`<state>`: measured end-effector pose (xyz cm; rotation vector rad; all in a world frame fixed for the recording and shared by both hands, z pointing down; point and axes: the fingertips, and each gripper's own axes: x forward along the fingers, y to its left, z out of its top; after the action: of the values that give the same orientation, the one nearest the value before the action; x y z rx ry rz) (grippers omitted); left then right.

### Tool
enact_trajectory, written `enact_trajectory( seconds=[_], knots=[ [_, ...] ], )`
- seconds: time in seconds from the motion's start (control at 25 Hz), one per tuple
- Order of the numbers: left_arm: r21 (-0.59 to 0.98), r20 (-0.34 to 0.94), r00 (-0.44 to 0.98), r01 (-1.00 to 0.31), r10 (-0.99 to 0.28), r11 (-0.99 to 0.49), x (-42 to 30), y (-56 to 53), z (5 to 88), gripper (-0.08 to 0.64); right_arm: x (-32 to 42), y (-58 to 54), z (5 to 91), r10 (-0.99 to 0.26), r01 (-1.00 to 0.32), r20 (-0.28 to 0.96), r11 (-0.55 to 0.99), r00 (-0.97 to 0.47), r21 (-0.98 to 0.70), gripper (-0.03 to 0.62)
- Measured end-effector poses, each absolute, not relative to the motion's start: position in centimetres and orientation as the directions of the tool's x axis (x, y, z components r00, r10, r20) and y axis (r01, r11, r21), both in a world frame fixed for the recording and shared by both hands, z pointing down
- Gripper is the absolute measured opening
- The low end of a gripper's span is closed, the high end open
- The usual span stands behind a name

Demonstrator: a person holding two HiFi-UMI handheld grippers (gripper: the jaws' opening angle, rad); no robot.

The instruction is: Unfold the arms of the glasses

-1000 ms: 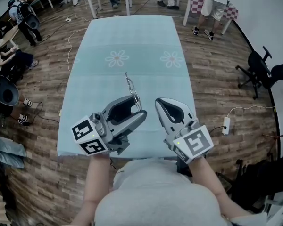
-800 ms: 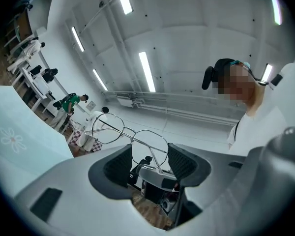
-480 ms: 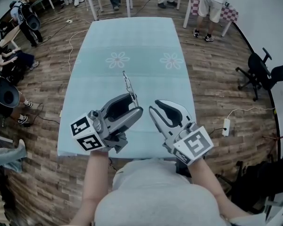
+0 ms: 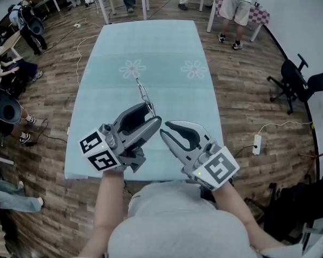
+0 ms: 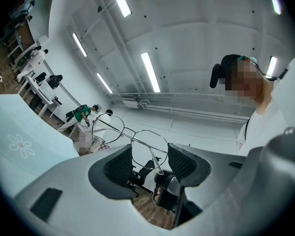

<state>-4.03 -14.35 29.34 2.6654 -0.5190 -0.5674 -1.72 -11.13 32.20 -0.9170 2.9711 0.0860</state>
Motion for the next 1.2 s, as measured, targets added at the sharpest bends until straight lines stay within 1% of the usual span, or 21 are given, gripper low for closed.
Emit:
enact_trajectory(
  seconds=[0.28, 0.32, 0.36, 0.88, 1.2],
  knots=[
    [0.423, -0.318, 0.846, -0.278, -0.428, -0.863, -3.9, -14.5, 29.2, 0.238, -2.8, -11.5, 31.8, -0.565, -0.567, -0.036, 0.822, -0.824, 0.061, 0.06],
    [0.422, -0.318, 0.846, -0.278, -0.428, -0.863, -3.8, -14.5, 29.2, 0.236, -2.9, -11.5, 31.7, -0.568, -0.569, -0.038, 0.819, -0.822, 0.069, 0.05],
    [0.422, -0.319, 0.846, -0.278, -0.428, -0.863, -3.8, -14.5, 29.2, 0.238, -3.0, -11.6, 31.7, -0.57, -0.571, -0.04, 0.817, -0.821, 0.076, 0.025],
    [0.422, -0.329, 0.847, -0.265, -0.419, -0.867, -3.8, -14.3, 29.3, 0.236, -2.3, -11.7, 31.6, -0.583, -0.585, -0.042, 0.808, -0.811, 0.075, 0.023],
    [0.42, -0.332, 0.85, -0.255, -0.409, -0.871, -3.8, -14.1, 29.1, 0.236, -0.9, -12.3, 31.6, -0.619, -0.62, -0.039, 0.782, -0.785, 0.071, 0.021]
  ],
)
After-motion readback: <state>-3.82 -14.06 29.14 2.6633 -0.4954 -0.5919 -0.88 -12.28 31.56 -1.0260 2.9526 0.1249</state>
